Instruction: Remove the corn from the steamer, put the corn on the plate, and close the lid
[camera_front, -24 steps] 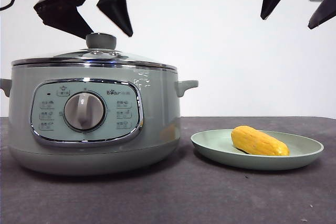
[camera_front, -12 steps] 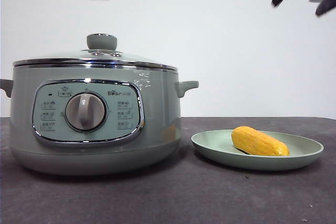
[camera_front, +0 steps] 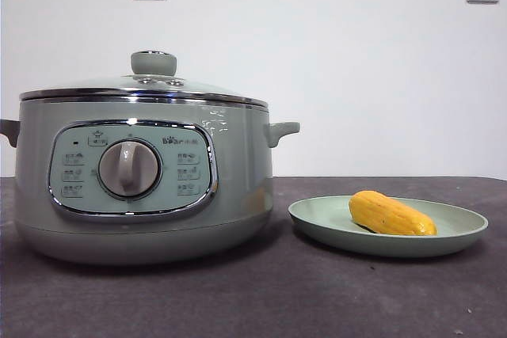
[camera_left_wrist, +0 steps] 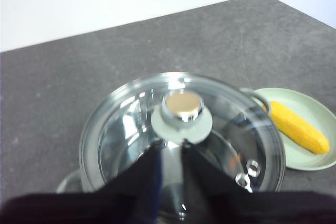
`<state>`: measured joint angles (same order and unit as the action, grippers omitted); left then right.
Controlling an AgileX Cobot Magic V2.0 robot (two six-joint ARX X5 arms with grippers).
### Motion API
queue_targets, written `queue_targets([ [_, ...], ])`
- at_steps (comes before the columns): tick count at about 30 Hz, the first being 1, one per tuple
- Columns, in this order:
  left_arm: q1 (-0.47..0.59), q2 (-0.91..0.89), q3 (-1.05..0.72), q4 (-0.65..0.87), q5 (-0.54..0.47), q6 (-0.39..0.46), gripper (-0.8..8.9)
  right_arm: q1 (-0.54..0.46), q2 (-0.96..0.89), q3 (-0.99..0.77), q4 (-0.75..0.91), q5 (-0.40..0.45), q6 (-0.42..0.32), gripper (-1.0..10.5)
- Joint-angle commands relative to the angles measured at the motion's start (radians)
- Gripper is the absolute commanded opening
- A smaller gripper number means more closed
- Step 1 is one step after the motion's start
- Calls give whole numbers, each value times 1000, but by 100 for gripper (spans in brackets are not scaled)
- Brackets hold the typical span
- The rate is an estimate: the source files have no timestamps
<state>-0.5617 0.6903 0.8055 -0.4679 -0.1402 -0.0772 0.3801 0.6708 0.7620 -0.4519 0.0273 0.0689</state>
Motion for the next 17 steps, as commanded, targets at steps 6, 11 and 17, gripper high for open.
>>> queue_targets([
  [6,-29,-137,-201,116,-23,-38,-6,1,-102,-138,47,5,36,1],
  [11,-27,-130,-201,59,-24,-47,-3,1,-101,-138,47,5,45,2],
  [17,-27,-121,-201,39,-17,-47,-3,0,-102,-138,47,6,45,2],
])
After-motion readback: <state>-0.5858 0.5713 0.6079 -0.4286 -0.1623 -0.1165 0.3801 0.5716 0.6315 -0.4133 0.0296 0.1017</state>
